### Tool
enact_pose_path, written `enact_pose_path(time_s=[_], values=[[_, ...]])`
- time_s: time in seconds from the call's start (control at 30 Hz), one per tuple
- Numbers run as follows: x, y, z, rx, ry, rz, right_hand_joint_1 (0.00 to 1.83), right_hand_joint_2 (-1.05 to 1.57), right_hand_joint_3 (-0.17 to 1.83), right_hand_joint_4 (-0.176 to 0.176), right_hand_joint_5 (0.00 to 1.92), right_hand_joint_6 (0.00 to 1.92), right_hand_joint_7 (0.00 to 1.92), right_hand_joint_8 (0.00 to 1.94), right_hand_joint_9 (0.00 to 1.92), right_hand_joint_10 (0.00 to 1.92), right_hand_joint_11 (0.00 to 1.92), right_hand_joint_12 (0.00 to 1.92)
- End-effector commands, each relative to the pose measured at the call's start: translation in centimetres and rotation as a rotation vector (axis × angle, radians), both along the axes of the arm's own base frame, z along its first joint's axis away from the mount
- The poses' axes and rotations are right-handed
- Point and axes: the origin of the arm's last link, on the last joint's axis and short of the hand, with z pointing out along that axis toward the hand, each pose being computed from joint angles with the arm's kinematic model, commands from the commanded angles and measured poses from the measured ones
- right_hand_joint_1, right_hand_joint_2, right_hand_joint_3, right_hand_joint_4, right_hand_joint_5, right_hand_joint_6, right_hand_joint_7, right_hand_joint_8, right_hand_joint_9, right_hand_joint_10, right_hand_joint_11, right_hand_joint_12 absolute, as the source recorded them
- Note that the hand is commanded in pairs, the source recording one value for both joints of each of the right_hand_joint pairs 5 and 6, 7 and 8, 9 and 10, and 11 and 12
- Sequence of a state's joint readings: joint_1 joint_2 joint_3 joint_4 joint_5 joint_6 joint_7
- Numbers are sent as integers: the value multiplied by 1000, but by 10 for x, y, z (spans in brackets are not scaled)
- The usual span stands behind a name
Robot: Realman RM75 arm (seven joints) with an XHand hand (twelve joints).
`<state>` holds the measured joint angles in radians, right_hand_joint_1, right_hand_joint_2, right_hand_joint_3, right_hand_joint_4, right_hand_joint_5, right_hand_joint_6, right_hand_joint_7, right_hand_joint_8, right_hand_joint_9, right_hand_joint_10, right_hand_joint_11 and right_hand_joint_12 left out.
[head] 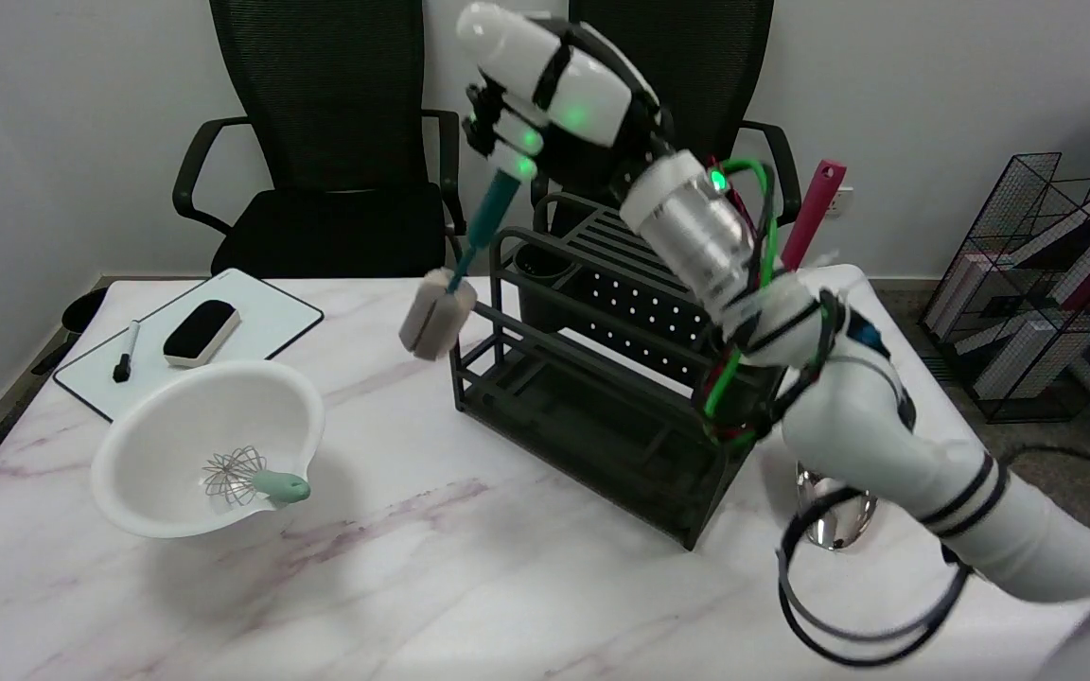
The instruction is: Place the blue sponge bottle brush into the kitchen storage rack.
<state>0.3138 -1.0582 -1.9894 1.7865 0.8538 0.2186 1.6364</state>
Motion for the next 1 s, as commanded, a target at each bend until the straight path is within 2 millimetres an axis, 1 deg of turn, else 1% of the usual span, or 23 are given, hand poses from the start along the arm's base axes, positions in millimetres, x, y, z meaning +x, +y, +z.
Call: enact_pose_path(time_s=[0.03,0.13,0.23,0.3,0.37,0.5,0.6,0.67,0.73,0.9,1.0], values=[[77,-84,8,-10,6,-39,1166,1571,215,0,1920,1920,1920,1920,1920,1920,1920,1920],[71,-98,21,-53,0,-60,1167,1571,236,0,1920,1920,1920,1920,1920,1920,1920,1920],[70,-105,36,-108,7,-48,1172,1571,298,0,1920,1920,1920,1920,1920,1920,1920,1920],[71,-107,40,-123,14,-40,1178,1571,353,0,1920,1920,1920,1920,1920,1920,1920,1920],[75,-108,43,-146,31,-16,1182,1571,380,0,1920,1920,1920,1920,1920,1920,1920,1920],[89,-109,46,-187,66,50,1186,1571,407,0,1920,1920,1920,1920,1920,1920,1920,1920],[100,-109,57,-242,119,105,1187,1571,411,0,1920,1920,1920,1920,1920,1920,1920,1920],[102,-110,64,-269,153,120,1187,1571,412,0,1920,1920,1920,1920,1920,1920,1920,1920],[99,-112,67,-284,182,116,1186,1571,438,0,1920,1920,1920,1920,1920,1920,1920,1920],[76,-123,74,-320,235,80,1187,1568,445,0,1920,1920,1920,1920,1920,1920,1920,1920],[69,-128,79,-336,241,64,1204,1544,455,0,1920,1920,1920,1920,1920,1920,1920,1920]])
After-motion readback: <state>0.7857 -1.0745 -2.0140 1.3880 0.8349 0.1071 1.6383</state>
